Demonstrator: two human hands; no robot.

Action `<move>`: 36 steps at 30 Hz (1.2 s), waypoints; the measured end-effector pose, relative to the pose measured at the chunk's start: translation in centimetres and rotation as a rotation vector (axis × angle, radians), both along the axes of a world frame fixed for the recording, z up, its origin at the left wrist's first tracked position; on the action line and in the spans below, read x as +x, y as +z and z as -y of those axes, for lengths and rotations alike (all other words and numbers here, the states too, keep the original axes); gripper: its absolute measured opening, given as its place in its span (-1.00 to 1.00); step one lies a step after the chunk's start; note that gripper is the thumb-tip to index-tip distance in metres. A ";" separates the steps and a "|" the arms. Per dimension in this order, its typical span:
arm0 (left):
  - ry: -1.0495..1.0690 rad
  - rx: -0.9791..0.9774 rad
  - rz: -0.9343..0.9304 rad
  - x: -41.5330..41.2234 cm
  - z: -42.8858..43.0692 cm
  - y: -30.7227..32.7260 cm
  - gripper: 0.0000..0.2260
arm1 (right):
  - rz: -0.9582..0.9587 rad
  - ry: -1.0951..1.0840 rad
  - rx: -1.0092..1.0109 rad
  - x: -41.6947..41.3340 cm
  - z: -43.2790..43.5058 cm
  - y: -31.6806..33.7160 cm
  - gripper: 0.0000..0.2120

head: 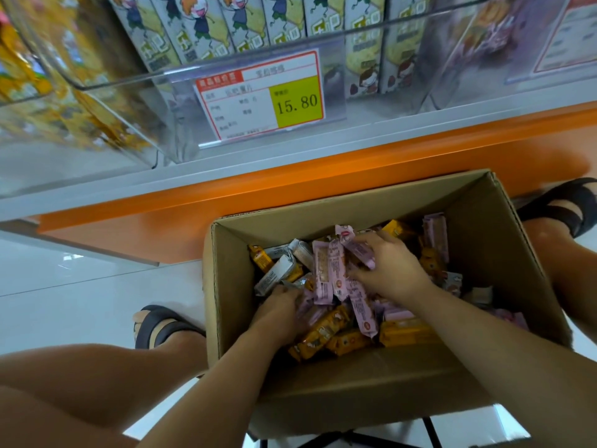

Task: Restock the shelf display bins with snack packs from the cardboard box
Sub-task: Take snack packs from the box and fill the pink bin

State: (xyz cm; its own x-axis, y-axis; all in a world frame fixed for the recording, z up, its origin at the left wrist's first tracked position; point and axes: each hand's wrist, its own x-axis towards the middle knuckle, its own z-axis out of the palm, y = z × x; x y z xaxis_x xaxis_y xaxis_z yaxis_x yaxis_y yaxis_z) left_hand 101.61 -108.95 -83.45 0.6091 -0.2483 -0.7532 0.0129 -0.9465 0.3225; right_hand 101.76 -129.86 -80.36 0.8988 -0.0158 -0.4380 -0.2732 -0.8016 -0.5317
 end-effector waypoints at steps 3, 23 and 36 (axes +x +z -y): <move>-0.029 -0.020 -0.045 0.0 0.0 -0.1 -0.45 | -0.126 0.027 -0.018 -0.3 0.9 -0.5 -0.25; -0.021 -0.123 -0.205 -0.2 -0.4 0.4 -0.15 | -0.155 0.072 -0.070 -1.7 0.3 -2.0 -0.14; -0.009 -0.083 -0.122 4.4 -0.6 8.1 -0.22 | -0.273 -0.089 0.152 -0.6 -0.4 -1.1 -0.24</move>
